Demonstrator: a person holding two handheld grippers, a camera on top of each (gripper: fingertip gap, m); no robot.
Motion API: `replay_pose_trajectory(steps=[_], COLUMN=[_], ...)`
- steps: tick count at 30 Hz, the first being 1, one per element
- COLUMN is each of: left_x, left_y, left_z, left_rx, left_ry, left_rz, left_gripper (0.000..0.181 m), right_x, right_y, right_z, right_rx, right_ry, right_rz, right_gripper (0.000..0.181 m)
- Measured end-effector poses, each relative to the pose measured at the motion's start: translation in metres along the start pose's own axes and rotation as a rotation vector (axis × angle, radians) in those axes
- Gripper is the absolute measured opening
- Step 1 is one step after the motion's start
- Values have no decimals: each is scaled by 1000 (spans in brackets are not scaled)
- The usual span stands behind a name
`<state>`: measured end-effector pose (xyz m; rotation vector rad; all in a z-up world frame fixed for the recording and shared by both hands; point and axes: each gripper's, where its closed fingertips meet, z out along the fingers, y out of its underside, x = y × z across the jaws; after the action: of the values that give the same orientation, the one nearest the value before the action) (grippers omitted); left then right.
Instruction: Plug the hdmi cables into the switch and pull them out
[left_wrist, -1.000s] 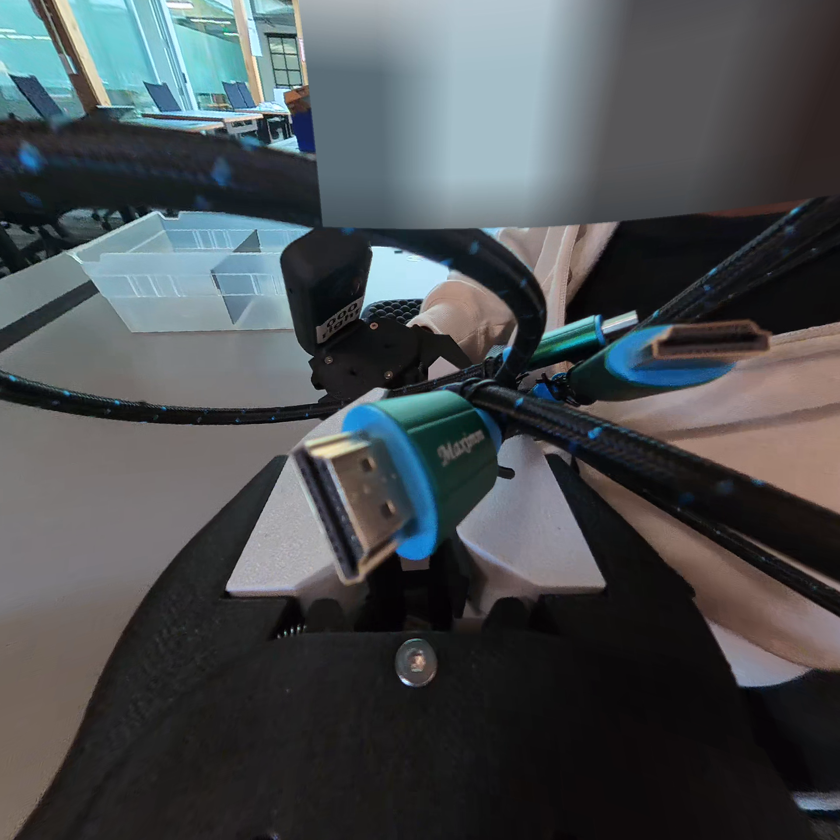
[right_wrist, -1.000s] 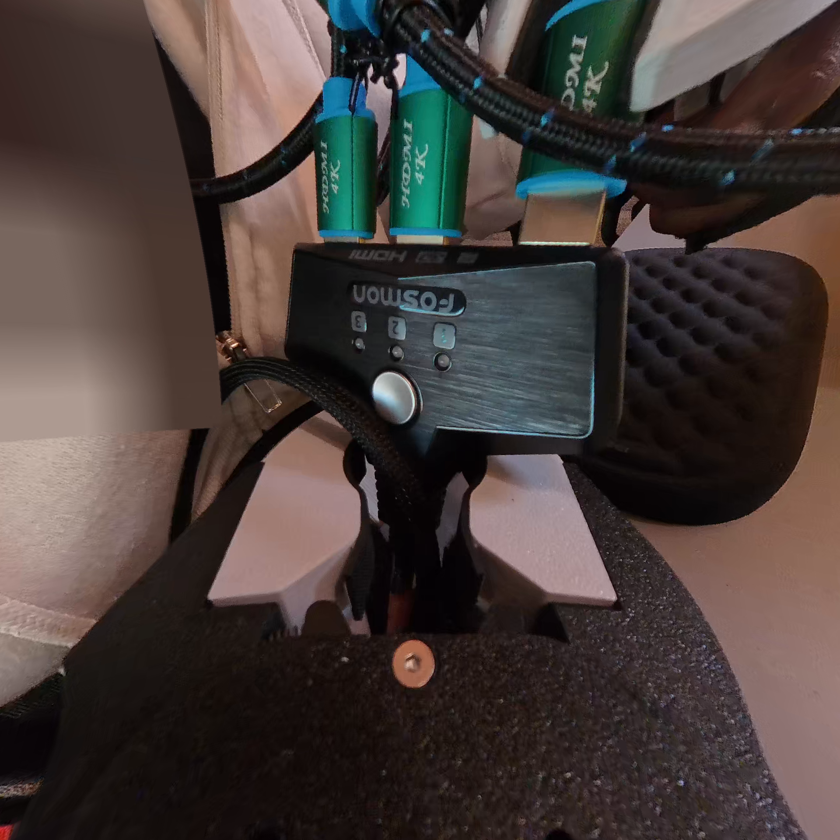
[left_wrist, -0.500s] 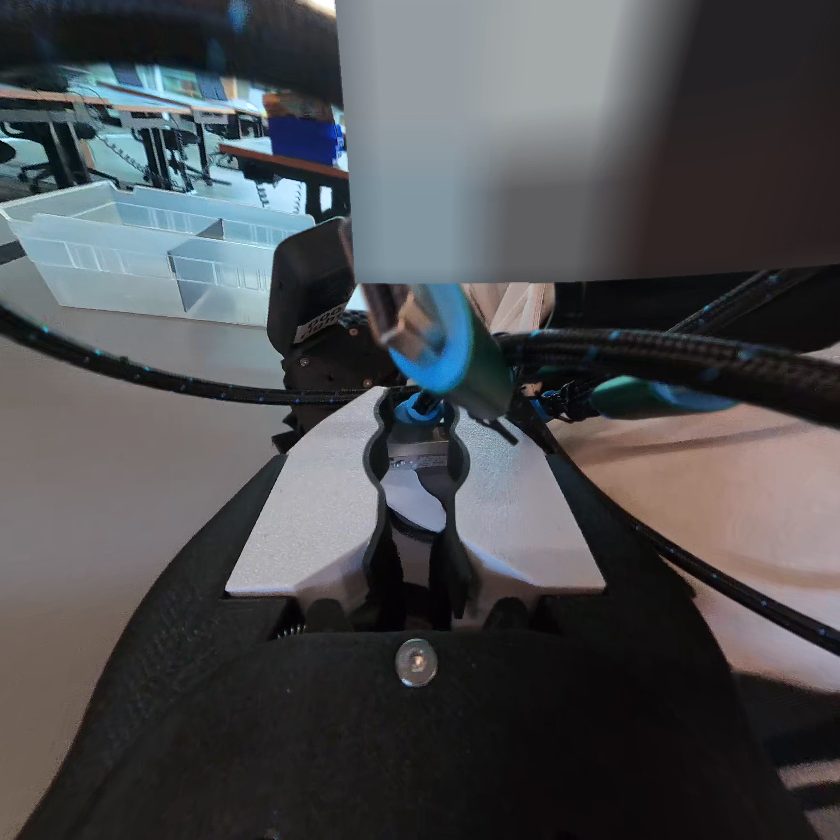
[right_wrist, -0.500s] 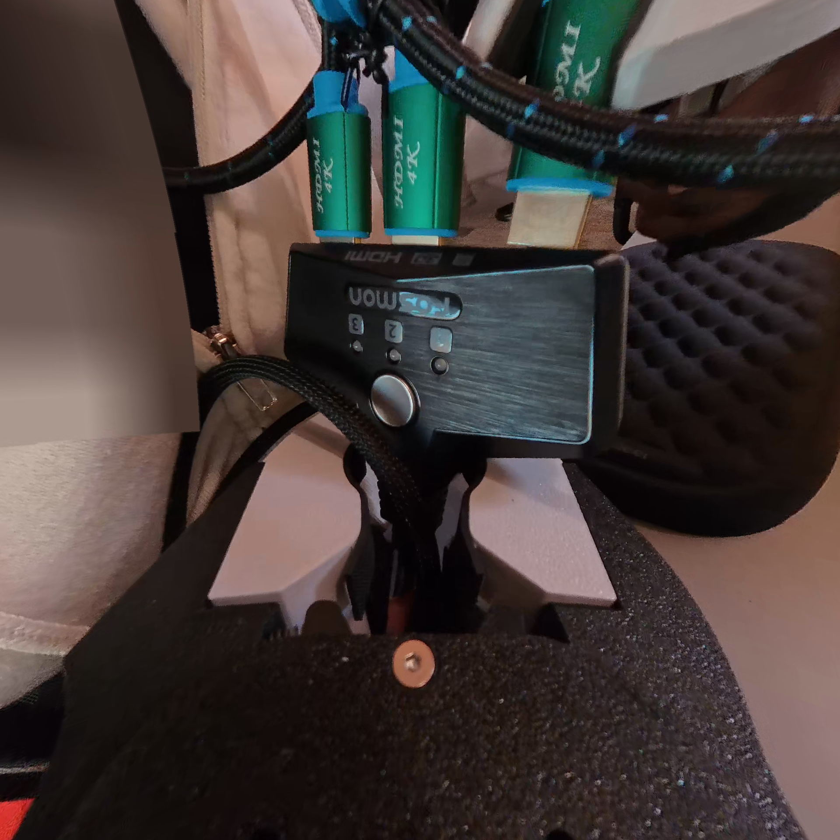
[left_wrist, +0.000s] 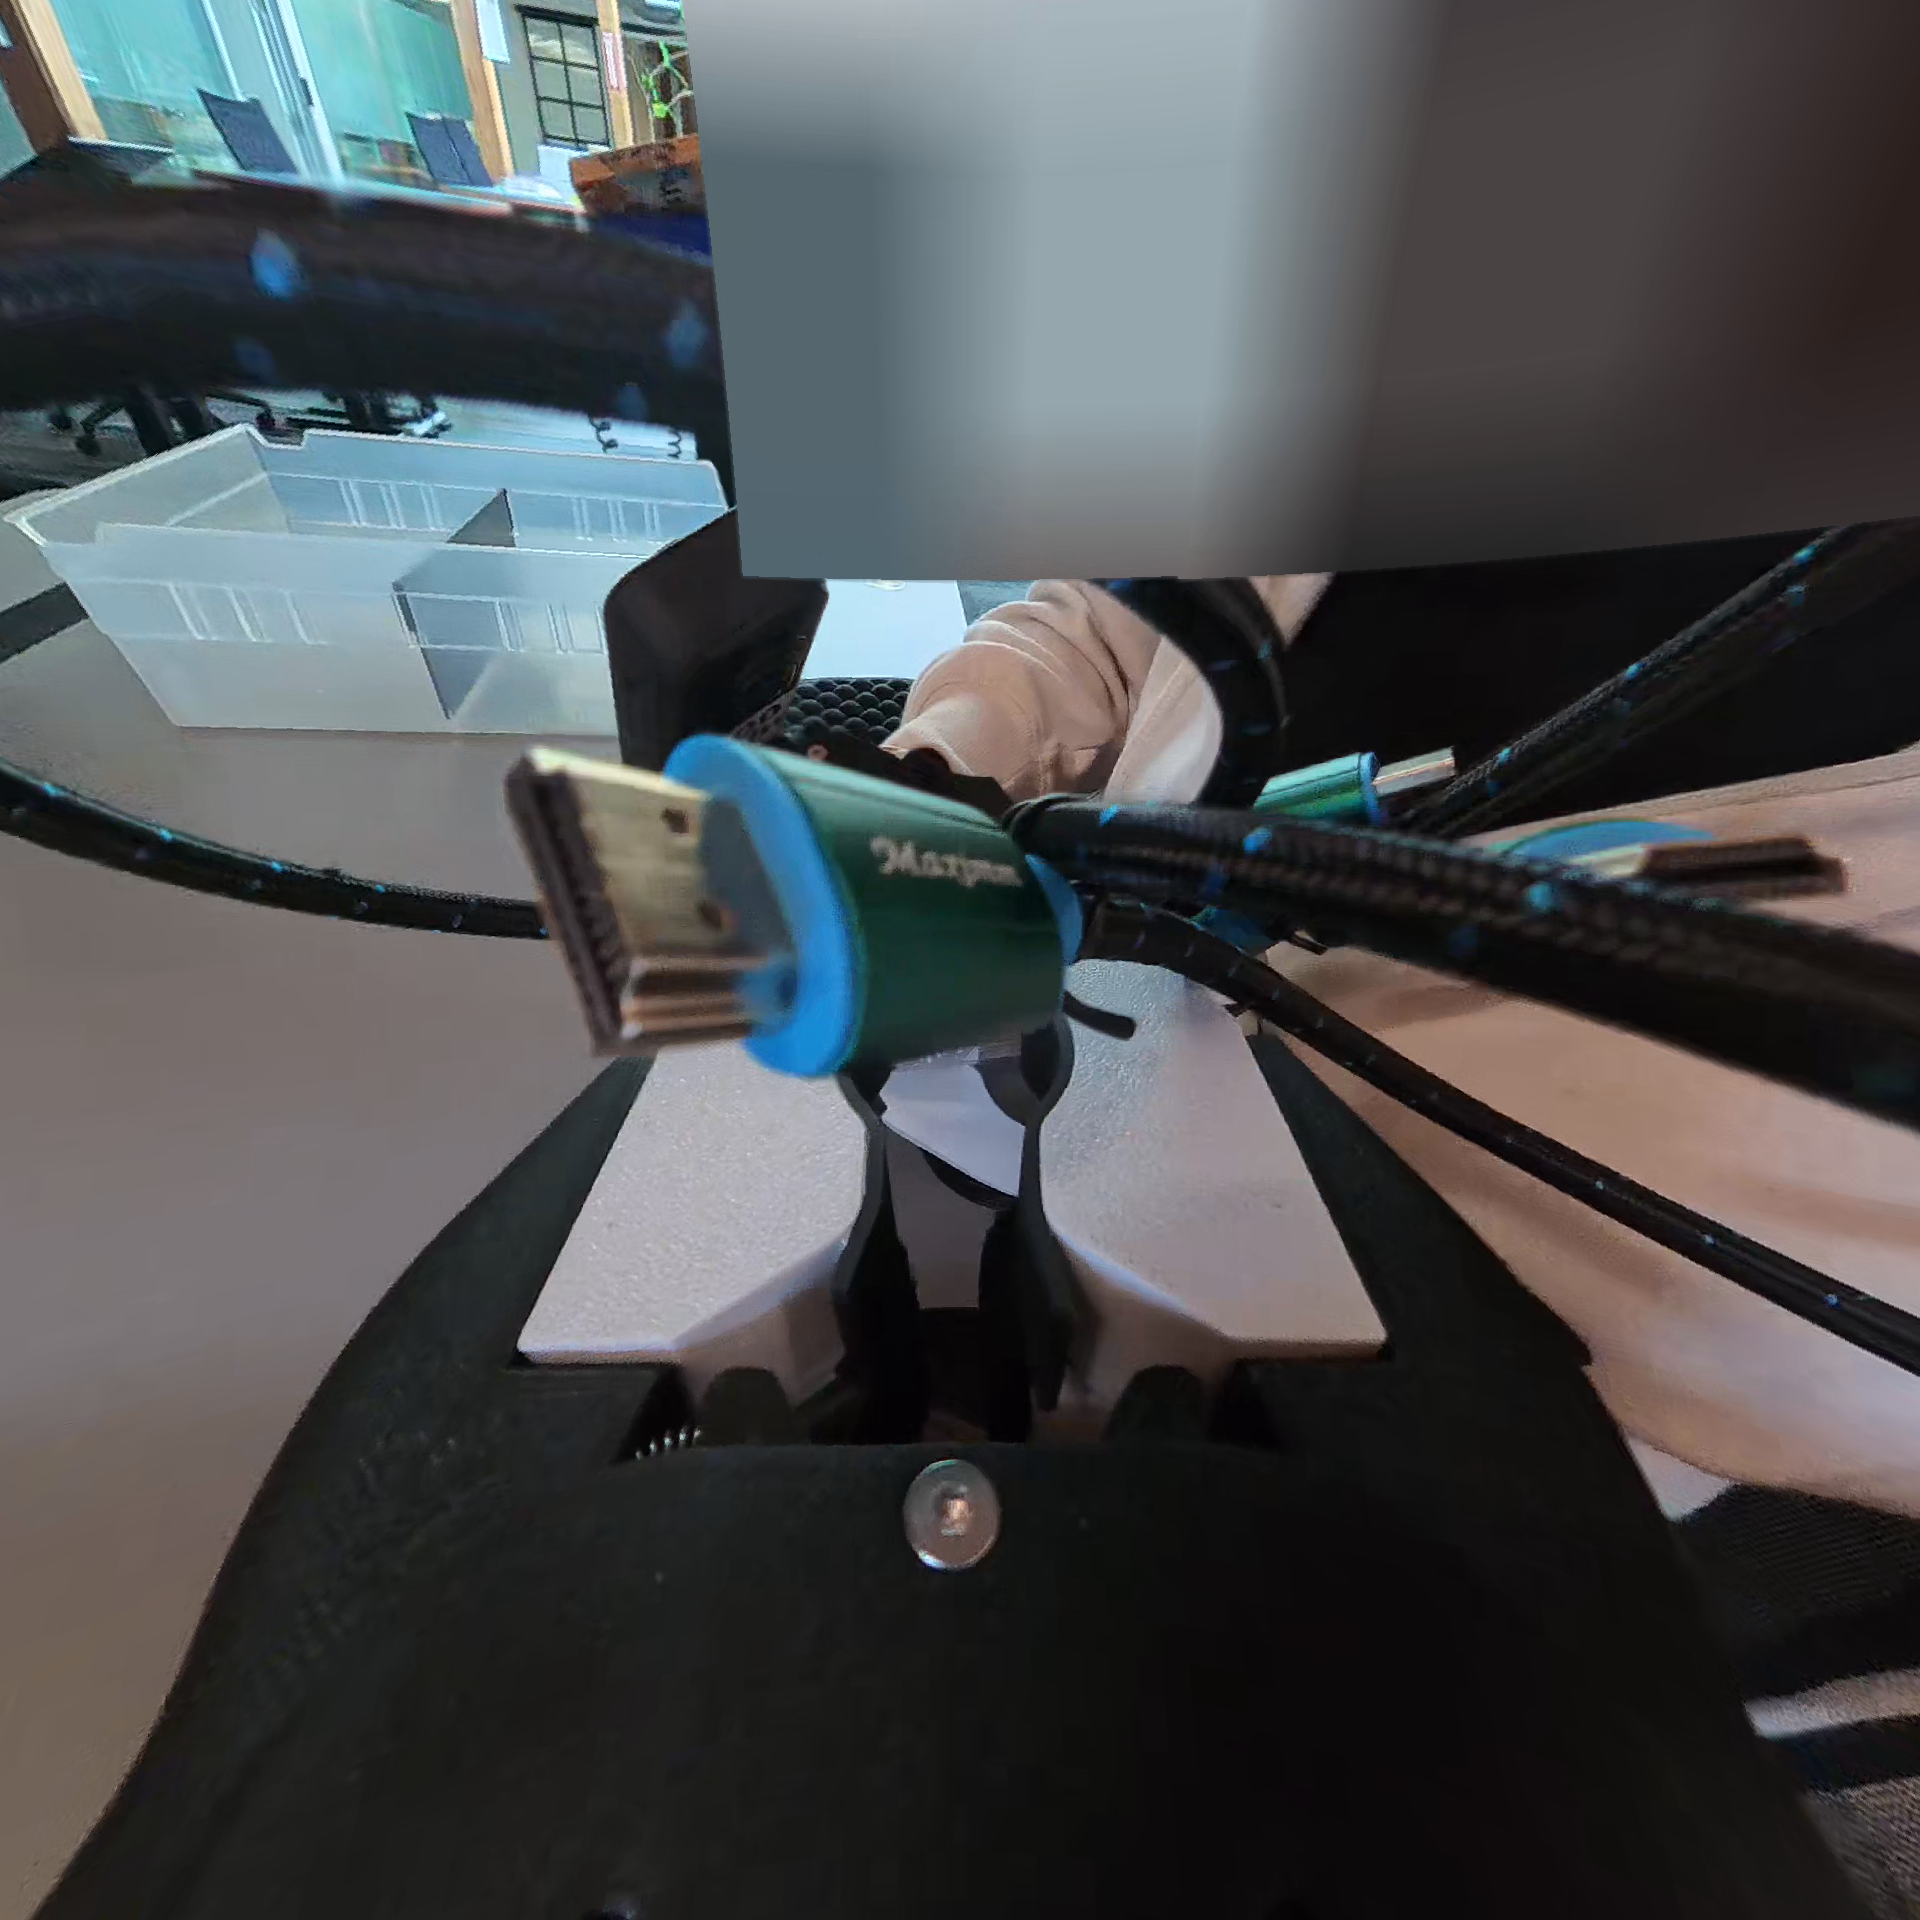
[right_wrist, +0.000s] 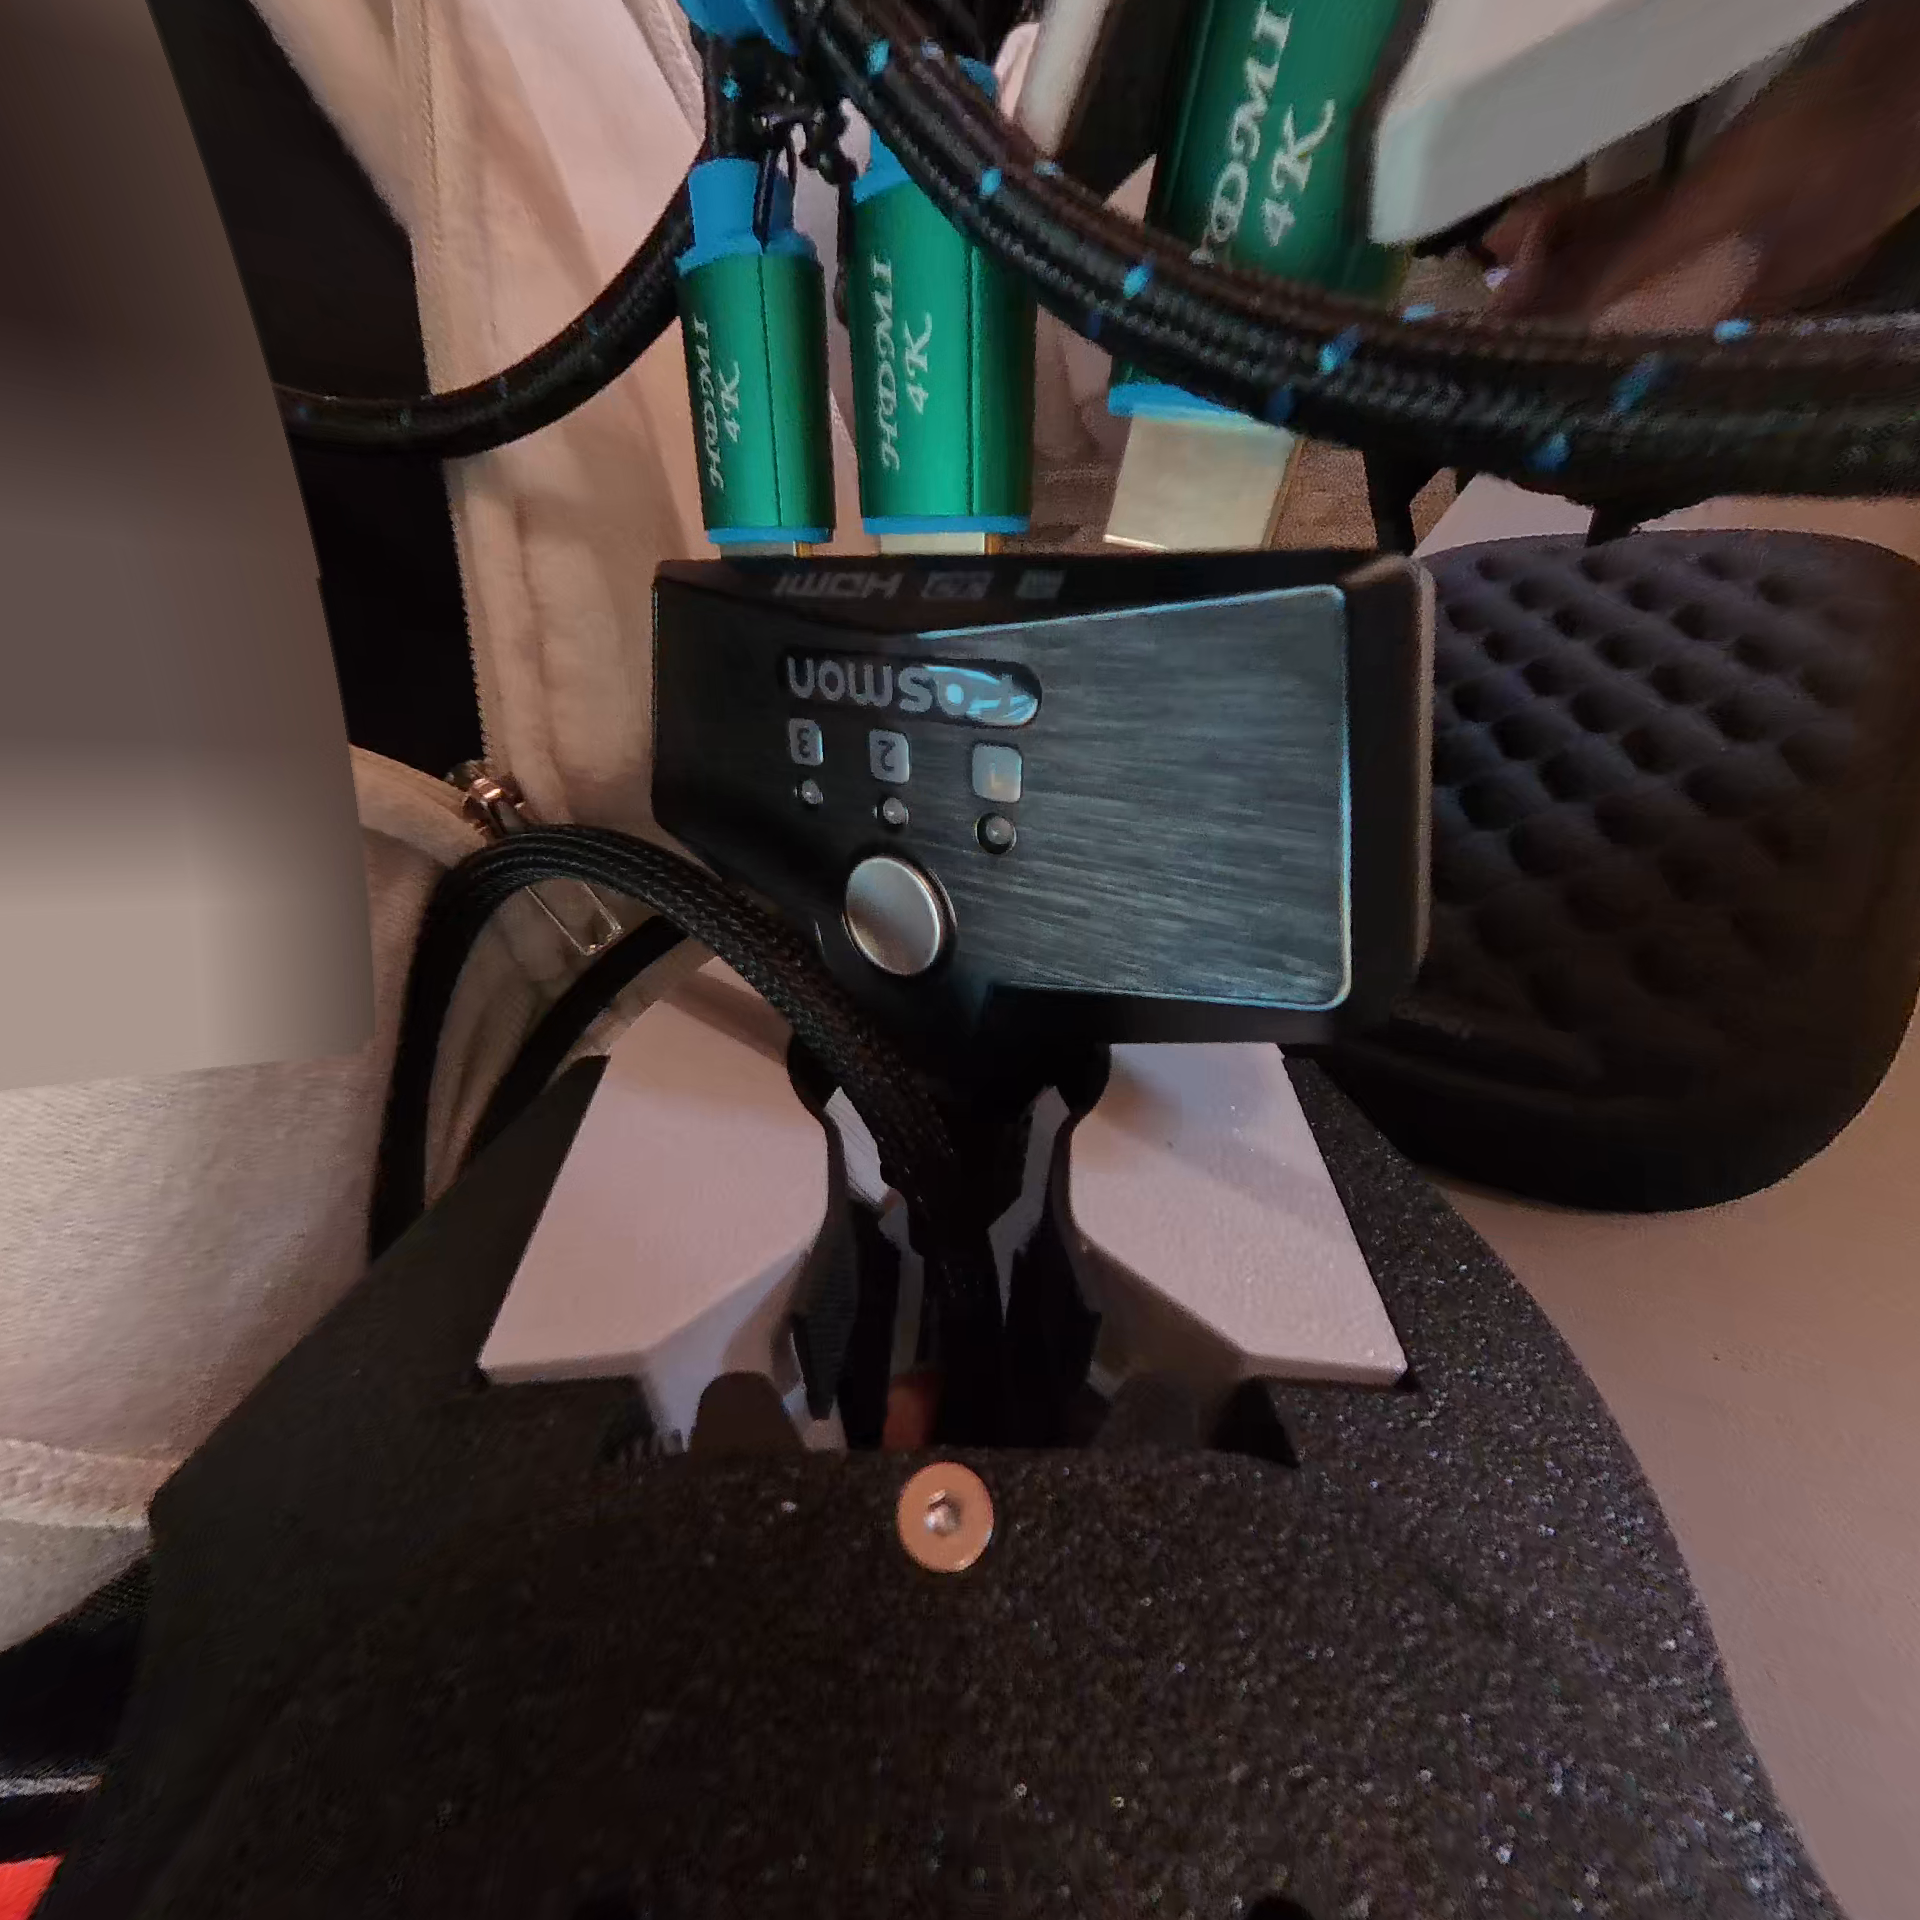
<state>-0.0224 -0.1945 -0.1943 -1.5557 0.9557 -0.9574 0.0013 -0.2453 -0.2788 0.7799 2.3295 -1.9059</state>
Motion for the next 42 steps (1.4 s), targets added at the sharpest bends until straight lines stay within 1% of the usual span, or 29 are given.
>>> replay_pose_trajectory(steps=[3,9,10,11,12,13,15,18,19,21,23,25,27,30,36,39,42], left_x=[0,0,0,0,1,1,2,1,0,0,0,2,2,3,4,4,6], left_y=[2,8,9,10,9,9,9,7,7,9,9,6,3,4,2,2,1], left_z=[3,2,2,2,2,2,3,3,2,2,2,6,11,10,13,15,16], left_rx=[-12,-115,-124,-122,-109,-92,-70,-51,-64,-104,-94,-72,-78,-112,-102,-165,-143], left_ry=[-13,-3,-5,-5,-3,-5,-12,-22,-33,-55,-59,-56,-70,-89,-134,-152,-135], left_rz=[24,55,55,56,51,48,54,57,69,94,78,79,105,146,255,294,260], left_gripper=[20,21,21,21,21,21,21,21,21,22,22,22,22,23,24,25,24], right_x=[0,-3,-3,-1,2,2,-1,-13,-14,-11,-10,-13,-17,-17,-20,-21,-22], right_y=[3,4,4,5,5,4,3,-1,-2,-1,-1,-1,-1,-1,0,1,1], right_z=[2,3,3,4,4,4,5,5,6,7,7,10,13,13,12,12,13], right_rx=[-28,-32,-32,-36,-36,-30,-23,4,9,5,0,-8,-12,-13,-19,-25,-29], right_ry=[4,-38,-37,-13,19,25,3,-112,-128,-101,-88,-113,-144,-140,-163,-170,-173], right_rz=[-5,35,35,29,25,15,3,43,59,50,47,43,43,38,32,34,15], right_gripper=[39,41,43,49,60,63,61,52,50,48,47,46,45,44,40,39,39])
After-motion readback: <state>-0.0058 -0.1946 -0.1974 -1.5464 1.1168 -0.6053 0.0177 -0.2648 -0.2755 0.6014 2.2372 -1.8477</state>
